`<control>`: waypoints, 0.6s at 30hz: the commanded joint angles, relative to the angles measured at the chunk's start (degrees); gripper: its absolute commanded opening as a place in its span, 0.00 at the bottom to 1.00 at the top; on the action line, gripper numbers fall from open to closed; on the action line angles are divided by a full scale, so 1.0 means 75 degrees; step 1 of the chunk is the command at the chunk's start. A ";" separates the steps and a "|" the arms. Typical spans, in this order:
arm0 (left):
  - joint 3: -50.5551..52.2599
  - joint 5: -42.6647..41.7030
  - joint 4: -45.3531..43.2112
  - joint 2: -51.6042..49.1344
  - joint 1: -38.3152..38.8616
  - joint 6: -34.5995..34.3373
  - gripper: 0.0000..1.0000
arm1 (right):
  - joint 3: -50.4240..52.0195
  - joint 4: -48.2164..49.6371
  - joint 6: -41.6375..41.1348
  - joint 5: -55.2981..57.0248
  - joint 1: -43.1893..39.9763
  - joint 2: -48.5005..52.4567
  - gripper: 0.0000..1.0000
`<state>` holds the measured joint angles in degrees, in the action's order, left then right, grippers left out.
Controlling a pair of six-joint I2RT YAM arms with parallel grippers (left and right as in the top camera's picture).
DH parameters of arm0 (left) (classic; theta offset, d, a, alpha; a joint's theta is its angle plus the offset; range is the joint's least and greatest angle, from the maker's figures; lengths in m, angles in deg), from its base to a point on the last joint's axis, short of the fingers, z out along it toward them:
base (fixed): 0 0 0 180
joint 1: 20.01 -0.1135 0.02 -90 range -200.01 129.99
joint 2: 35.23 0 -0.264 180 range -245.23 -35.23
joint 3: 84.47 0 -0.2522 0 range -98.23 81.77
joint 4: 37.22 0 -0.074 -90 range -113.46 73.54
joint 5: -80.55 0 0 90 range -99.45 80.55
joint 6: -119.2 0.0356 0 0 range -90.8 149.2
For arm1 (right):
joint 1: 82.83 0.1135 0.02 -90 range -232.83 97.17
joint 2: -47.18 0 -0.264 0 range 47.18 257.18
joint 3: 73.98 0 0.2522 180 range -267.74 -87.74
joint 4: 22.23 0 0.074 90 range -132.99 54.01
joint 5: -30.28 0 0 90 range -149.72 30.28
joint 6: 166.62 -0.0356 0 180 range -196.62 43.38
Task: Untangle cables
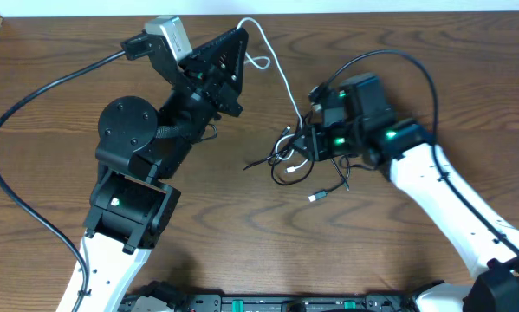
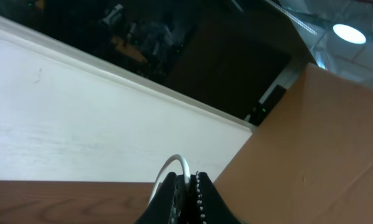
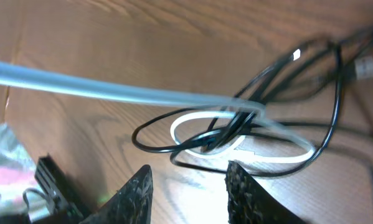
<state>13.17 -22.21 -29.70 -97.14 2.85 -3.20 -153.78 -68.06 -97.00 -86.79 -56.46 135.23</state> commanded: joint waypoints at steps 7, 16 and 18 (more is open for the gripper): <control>-0.0058 0.0393 -0.0041 0.0076 -0.0044 -0.0184 0.07 | -0.0082 0.0769 -0.2806 0.2098 0.1236 0.0530 0.36; -0.0058 0.0393 -0.0012 0.0076 -0.0044 -0.0184 0.08 | -0.0082 0.1160 -0.3587 0.3220 0.1629 0.1075 0.38; -0.0058 0.0393 -0.0012 0.0076 -0.0044 -0.0181 0.08 | -0.0082 0.1291 -0.3652 0.3395 0.1635 0.1215 0.39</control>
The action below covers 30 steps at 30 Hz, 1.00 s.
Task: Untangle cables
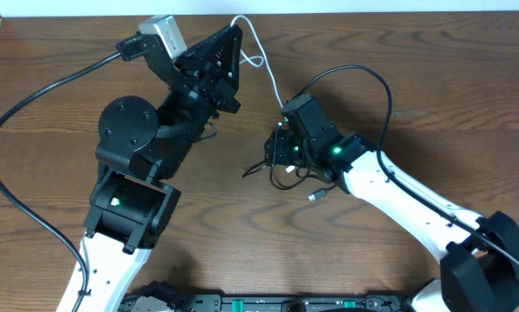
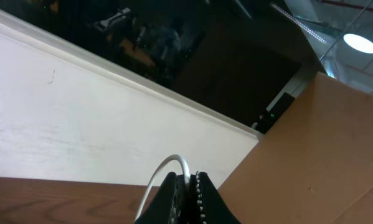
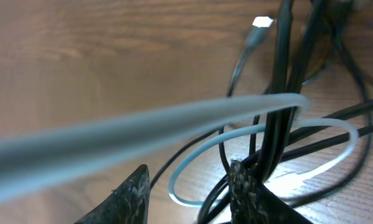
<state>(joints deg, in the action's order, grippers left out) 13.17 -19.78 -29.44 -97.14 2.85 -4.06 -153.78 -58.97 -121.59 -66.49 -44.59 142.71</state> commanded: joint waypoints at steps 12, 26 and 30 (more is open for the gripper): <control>-0.0058 0.0073 -0.0047 0.0076 -0.0047 -0.0064 0.07 | -0.0085 0.0994 0.0058 0.0111 0.0105 0.0592 0.04; -0.0058 0.0070 -0.0047 0.0076 -0.0044 -0.0067 0.07 | -0.0093 0.1323 0.1988 -0.4470 -0.0699 -0.2002 0.01; -0.0058 0.0073 -0.0047 0.0076 -0.0044 -0.0067 0.07 | -0.0093 0.0868 0.2142 -0.4570 -0.1137 -0.2690 0.01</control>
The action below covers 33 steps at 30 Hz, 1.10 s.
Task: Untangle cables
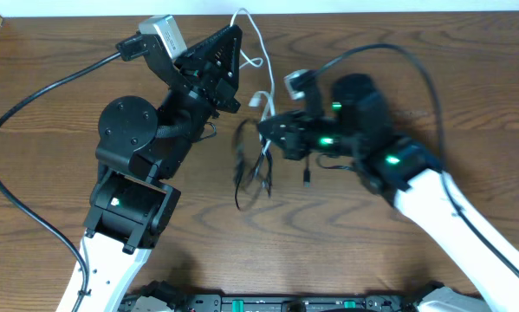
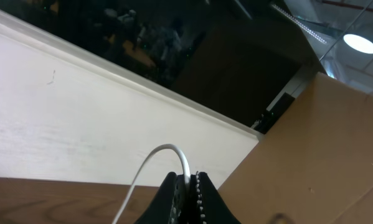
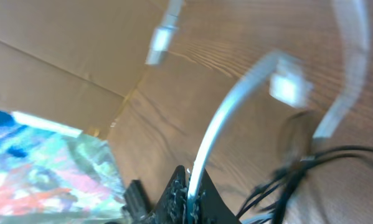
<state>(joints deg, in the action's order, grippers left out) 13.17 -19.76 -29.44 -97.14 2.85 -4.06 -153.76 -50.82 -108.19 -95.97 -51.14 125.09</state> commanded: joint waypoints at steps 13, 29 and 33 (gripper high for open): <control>-0.0058 0.0076 -0.0169 0.0073 -0.0044 -0.0280 0.07 | -0.0093 -0.3480 0.0641 0.3555 -0.0833 -0.0749 0.72; -0.0058 0.0440 -0.2748 -0.0076 -0.0044 -0.2623 0.07 | -0.0093 -0.1061 0.3596 0.0015 -0.0772 0.0417 0.91; -0.0058 0.0440 -0.2818 -0.0076 -0.0044 -0.2669 0.07 | -0.0093 -0.0192 0.3593 -0.1192 -0.0688 0.1072 0.82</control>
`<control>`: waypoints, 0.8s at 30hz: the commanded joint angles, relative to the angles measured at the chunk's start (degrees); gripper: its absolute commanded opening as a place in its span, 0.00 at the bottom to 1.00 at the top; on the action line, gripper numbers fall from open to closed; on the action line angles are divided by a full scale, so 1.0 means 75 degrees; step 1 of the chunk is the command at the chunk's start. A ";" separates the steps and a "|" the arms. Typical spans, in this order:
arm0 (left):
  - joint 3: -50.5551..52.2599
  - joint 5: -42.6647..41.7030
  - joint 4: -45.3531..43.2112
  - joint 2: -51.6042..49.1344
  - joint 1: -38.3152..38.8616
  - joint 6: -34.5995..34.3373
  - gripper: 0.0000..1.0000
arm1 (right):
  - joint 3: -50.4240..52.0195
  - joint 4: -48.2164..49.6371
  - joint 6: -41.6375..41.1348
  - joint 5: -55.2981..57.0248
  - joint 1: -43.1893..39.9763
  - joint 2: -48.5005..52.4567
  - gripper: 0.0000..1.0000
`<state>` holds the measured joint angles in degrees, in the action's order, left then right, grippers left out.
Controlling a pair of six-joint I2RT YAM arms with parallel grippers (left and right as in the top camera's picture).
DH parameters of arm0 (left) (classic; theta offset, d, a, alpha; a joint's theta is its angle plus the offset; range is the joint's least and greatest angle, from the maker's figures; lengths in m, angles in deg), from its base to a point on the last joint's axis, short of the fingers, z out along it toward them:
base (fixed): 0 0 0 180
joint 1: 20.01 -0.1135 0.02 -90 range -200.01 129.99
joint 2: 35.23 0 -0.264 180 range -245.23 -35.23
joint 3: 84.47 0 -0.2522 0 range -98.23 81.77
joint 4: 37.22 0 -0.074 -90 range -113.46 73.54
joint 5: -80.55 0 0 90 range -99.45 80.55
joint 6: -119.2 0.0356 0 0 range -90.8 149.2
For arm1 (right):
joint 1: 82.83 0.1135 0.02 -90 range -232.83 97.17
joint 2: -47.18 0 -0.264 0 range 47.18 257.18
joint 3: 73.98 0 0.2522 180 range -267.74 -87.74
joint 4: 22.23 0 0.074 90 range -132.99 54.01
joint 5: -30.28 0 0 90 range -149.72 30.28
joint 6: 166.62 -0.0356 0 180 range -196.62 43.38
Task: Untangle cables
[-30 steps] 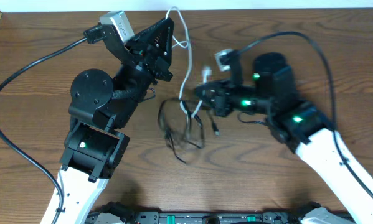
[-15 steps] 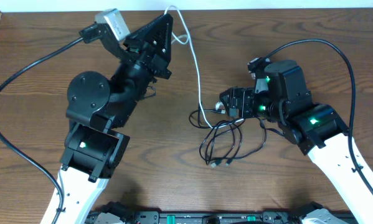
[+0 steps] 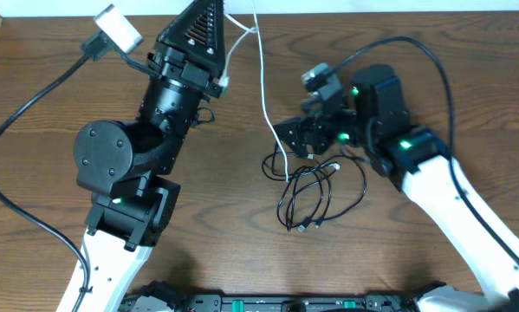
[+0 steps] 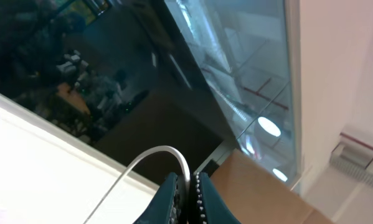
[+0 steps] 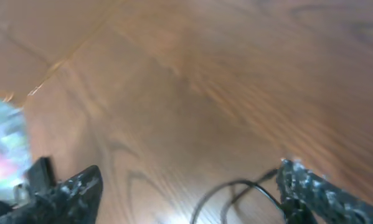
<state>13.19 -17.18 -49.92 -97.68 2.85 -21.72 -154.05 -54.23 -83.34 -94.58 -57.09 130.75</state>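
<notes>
My left gripper (image 3: 214, 13) is raised at the table's far edge and shut on the white cable (image 3: 262, 78). That cable hangs from it down to the table near the black bundle. In the left wrist view the white cable (image 4: 150, 153) loops out of the shut left gripper (image 4: 187, 180). A loose bundle of black cables (image 3: 315, 195) lies on the table at the middle. My right gripper (image 3: 295, 134) hovers just above and left of the bundle, open. In the right wrist view the gripper (image 5: 189, 193) holds nothing, with a black cable (image 5: 233, 186) on the wood below.
A thick black lead (image 3: 34, 95) of the left arm curves over the table's left side. A white wall strip (image 3: 372, 7) runs behind the far table edge (image 3: 467, 14). Cardboard (image 5: 24, 37) shows at the left in the right wrist view.
My right gripper was shut on the white cable and is now open with nothing in it. The black cables have dropped flat onto the table. My left gripper now stands higher and points upward.
My left gripper has kept hold of the white cable at the far edge throughout. My right gripper stood open at the tangle, then open right against the cables, then shut on the white cable with black cables dangling. Now it is open and the black bundle lies spread out.
</notes>
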 commanded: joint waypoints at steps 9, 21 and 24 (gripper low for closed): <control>-0.0061 0.0096 0.0230 -0.0003 -0.0044 -0.0315 0.07 | -0.0061 0.1174 -0.0370 -0.1725 -0.0807 0.0463 0.76; -0.0061 0.0099 0.0262 -0.0006 -0.0044 -0.0312 0.07 | -0.0061 0.2361 -0.0560 -0.4377 -0.1405 0.0417 0.77; -0.0061 0.0096 0.0262 -0.0047 -0.0044 -0.0312 0.08 | -0.0061 0.2544 -0.0560 -0.4316 -0.0976 0.0423 0.79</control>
<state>13.19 -16.76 -47.69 -97.81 2.85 -23.75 -153.92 -35.80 -87.14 -122.33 -67.52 135.19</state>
